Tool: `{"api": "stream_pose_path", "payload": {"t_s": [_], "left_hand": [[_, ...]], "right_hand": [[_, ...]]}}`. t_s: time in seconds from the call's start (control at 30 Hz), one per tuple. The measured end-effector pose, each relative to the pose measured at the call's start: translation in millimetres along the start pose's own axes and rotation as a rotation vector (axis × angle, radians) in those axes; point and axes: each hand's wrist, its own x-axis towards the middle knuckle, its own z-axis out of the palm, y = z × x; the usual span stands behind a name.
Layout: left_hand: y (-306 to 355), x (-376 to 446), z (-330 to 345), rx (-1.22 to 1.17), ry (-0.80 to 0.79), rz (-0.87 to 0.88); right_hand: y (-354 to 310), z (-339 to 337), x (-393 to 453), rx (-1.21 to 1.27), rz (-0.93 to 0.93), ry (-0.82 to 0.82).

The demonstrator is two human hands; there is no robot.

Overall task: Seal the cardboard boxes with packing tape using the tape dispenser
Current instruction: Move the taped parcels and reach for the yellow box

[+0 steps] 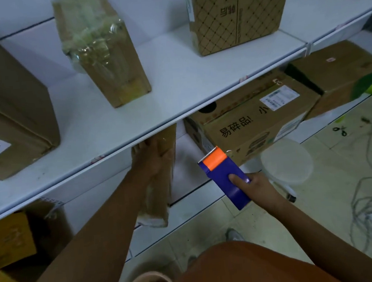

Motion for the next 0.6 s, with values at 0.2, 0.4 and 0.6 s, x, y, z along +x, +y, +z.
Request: {"api": "stream_pose_path", "payload": {"t_s": [0.2, 0.4, 0.6], "left_hand": [[-25.1, -6.2, -0.7, 0.0, 0.07, 0.162], [-11.2, -59.4, -21.7, -0.41, -0.042, 0.294], [8.5, -105.5, -58.2, -0.727, -0.35, 0.574]], "right_hand": [[-12.4, 0.2, -22.1, -0.216, -0.266, -0.015], [-14.6, 1.1, -22.0, -0.826, -0.974, 0.397], [-38.0, -16.2, -27.8, -0.814, -1.238, 0.513]]}}
